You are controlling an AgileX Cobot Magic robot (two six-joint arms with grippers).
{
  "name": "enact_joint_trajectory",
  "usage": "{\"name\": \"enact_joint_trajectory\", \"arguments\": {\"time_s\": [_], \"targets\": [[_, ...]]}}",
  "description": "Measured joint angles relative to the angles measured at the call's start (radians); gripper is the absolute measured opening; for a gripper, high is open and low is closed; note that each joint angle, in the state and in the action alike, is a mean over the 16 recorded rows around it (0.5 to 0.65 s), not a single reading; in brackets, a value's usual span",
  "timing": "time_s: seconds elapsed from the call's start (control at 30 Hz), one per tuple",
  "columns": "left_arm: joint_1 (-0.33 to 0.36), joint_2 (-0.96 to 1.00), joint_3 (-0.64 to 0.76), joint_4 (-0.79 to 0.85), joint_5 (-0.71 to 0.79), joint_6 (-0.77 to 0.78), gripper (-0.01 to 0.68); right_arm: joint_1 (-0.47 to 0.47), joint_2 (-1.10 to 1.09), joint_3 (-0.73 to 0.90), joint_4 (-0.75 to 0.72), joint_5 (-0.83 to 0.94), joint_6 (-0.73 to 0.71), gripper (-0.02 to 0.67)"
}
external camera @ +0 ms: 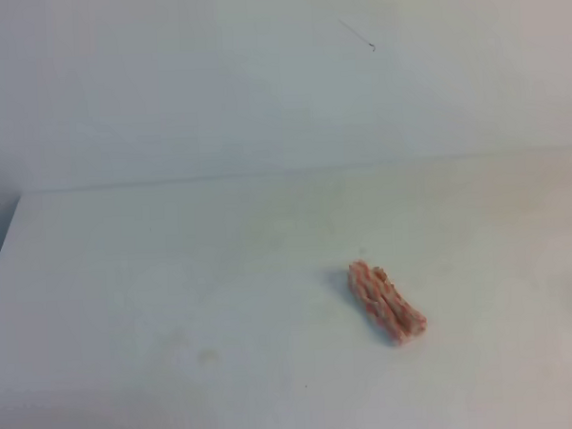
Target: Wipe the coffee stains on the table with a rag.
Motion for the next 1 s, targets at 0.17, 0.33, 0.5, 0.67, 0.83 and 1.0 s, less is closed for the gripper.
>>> {"name": "enact_joint_trajectory", "arguments": {"time_s": [0.17, 0.33, 0.5, 0.67, 0.83, 1.0], "targets": [[0.000, 0.000, 0.000, 0.000, 0.000, 0.000, -0.001, 0.000, -0.118, 0.167, -0.003, -0.134, 0.037, 0.000], [0.000, 0.000, 0.000, 0.000, 0.000, 0.000, -0.001, -0.001, -0.168, 0.270, -0.002, -0.194, 0.048, 0.000], [0.000, 0.000, 0.000, 0.000, 0.000, 0.000, -0.001, 0.016, -0.181, 0.331, -0.006, -0.186, 0.049, 0.000], [0.000, 0.000, 0.000, 0.000, 0.000, 0.000, -0.001, 0.036, -0.234, 0.394, -0.006, -0.177, 0.050, -0.001], [0.000, 0.000, 0.000, 0.000, 0.000, 0.000, -0.001, 0.052, -0.355, 0.485, -0.005, -0.177, 0.051, -0.001], [0.000, 0.000, 0.000, 0.000, 0.000, 0.000, -0.001, 0.038, -0.520, 0.610, 0.000, -0.180, 0.051, -0.002]]}}
